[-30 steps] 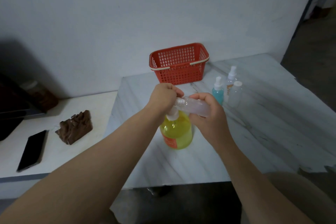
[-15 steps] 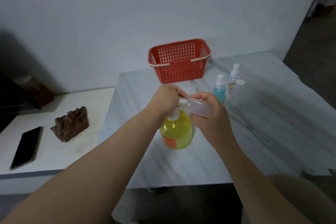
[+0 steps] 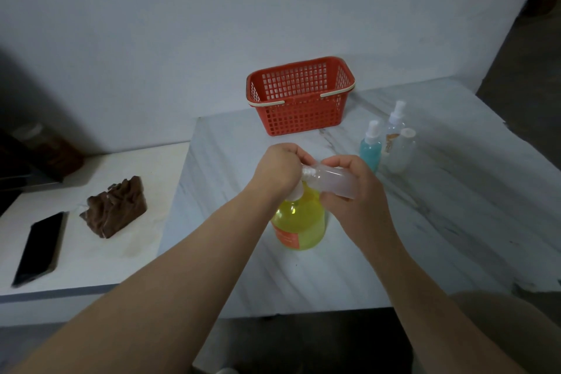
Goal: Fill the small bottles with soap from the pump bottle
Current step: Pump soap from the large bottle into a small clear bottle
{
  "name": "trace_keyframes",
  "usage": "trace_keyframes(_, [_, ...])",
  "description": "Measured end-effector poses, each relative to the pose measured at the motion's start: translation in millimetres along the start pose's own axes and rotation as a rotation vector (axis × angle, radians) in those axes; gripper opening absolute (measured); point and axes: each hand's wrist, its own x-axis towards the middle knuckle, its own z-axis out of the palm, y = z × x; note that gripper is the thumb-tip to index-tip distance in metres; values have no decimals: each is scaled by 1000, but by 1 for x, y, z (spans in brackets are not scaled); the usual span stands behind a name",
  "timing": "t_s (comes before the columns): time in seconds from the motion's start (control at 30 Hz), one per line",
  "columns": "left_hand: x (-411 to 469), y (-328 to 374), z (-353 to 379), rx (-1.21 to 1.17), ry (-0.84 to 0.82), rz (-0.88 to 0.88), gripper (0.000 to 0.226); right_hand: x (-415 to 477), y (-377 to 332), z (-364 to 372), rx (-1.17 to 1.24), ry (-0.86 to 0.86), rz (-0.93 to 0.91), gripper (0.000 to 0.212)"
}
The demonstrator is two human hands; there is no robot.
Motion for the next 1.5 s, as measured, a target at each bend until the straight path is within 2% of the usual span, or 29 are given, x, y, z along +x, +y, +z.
trace_keyframes(0.17, [-3, 3, -1, 22, 10, 31, 40, -1, 2, -2, -38, -4, -41, 40])
trace_keyframes(0.27, [-2, 5, -3, 77, -16, 60, 32, 0, 0, -3, -21, -3, -61, 43])
trace_keyframes(0.4, [-2, 11, -6, 26, 0, 46, 29, 0, -2, -5, 6, -4, -82, 45])
trace_keyframes(0.57, [-1, 15, -5, 16, 17, 11, 38, 2, -3, -6, 16, -9, -76, 46])
trace_keyframes(0.67, [-3, 17, -6, 112, -38, 43, 30, 3, -2, -6, 16, -12, -81, 45])
trace_keyframes(0.77, [-8, 19, -7, 214, -118, 73, 36, 3, -2, -5, 16, -16, -76, 41])
trace_keyframes(0.83, [-7, 17, -8, 204, -141, 69, 30, 3, -4, -4, 17, -17, -81, 40])
trace_keyframes(1.0, [-6, 10, -8, 77, -99, 62, 39, 2, -1, -3, 5, -14, -90, 39])
trace_keyframes(1.1, [-5, 5, -4, 122, -71, 74, 41, 2, 4, -2, 1, 2, -96, 40])
trace_keyframes(1.5, [0, -2, -1, 22, 20, 50, 40, 4, 6, -1, -7, -3, -95, 43])
